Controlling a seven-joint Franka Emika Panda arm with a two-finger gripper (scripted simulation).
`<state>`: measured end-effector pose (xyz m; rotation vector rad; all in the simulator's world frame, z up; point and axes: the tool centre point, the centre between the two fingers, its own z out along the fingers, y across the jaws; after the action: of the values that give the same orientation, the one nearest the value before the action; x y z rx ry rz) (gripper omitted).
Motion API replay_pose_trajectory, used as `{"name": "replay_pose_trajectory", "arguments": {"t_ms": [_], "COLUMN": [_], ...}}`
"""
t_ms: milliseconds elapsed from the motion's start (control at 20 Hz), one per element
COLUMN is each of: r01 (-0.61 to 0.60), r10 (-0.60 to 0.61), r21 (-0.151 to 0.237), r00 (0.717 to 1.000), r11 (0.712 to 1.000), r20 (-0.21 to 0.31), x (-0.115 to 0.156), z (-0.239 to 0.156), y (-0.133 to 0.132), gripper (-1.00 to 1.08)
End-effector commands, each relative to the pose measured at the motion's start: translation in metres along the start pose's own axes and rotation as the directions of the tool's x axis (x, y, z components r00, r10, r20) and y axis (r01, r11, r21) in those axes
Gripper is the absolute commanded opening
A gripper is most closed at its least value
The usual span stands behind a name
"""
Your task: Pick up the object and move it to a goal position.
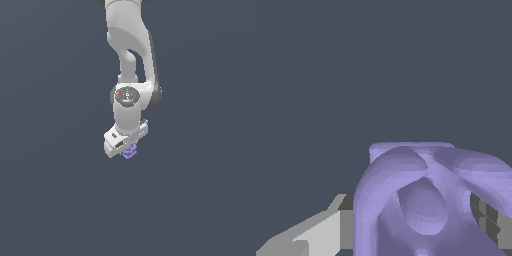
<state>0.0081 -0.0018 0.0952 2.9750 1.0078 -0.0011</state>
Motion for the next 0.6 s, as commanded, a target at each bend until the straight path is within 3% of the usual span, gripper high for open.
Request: {"name": "replay_pose_trajectory", "arguments": {"t_ms": [0,550], "r01": [0.0,0.0], "r10": [0.0,0.0], "r21": [0.0,0.0], "r00": [1.0,1.0], "r11": [1.0,1.0], "r20": [0.0,0.0], "x": [-0.006,-0.021], "z": [-0.011,-0.042], "y": [-0.011,-0.039], "gripper": [-1.0,-1.0]}}
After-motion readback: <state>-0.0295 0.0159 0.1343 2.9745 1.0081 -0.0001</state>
